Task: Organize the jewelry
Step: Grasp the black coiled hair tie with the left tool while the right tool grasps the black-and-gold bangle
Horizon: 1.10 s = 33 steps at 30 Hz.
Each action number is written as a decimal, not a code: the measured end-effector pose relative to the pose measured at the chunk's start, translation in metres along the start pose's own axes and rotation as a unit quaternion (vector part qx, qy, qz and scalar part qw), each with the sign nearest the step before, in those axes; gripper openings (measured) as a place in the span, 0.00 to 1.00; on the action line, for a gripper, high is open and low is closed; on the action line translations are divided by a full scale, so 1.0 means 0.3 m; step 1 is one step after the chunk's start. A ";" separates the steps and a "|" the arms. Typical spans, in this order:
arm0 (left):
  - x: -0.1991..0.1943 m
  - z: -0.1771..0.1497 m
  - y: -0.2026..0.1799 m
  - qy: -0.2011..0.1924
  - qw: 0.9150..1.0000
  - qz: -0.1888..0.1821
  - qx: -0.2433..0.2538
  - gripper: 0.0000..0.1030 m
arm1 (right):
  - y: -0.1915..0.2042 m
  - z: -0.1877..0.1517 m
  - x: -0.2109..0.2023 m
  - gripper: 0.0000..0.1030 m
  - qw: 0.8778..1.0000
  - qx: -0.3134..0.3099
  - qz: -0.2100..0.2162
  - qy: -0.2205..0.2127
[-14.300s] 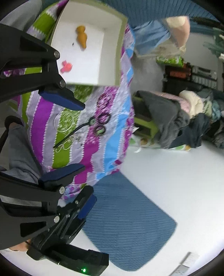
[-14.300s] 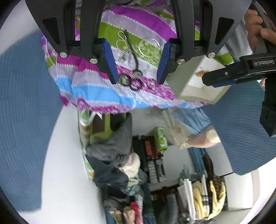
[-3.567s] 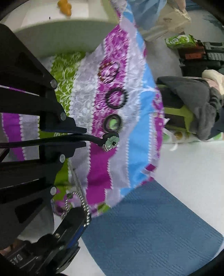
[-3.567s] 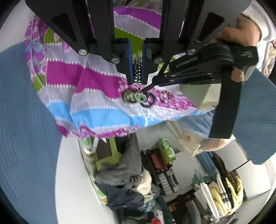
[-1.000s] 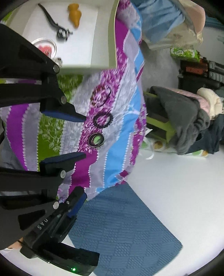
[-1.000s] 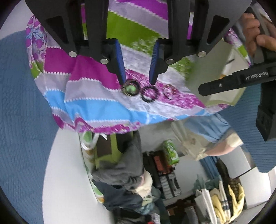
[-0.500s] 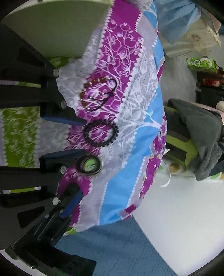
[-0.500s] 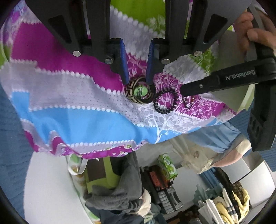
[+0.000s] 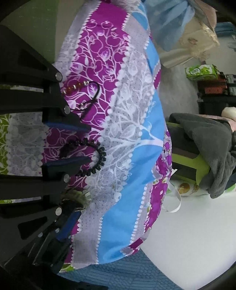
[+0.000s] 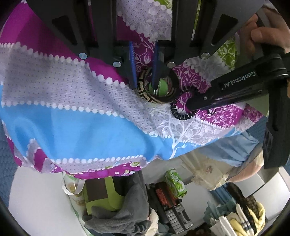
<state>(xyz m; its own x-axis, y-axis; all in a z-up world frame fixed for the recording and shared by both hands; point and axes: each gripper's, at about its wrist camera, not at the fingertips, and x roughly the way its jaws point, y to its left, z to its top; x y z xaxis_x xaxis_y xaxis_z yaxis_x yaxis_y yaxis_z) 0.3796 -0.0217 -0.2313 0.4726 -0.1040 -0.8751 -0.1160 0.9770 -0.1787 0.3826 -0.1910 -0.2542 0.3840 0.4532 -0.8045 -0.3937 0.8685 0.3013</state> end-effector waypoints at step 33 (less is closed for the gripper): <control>-0.521 0.020 0.000 -0.075 0.994 -0.055 0.056 0.08 | 0.220 0.101 -0.426 0.06 0.990 -0.001 -0.095 -0.104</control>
<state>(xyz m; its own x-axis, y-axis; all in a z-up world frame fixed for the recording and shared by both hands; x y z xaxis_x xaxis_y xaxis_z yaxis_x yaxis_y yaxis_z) 0.3109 -0.0043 -0.0917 0.6027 -0.1912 -0.7747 0.0378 0.9766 -0.2117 0.3328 -0.1855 -0.1159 0.6145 0.3133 -0.7241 -0.2993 0.9417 0.1535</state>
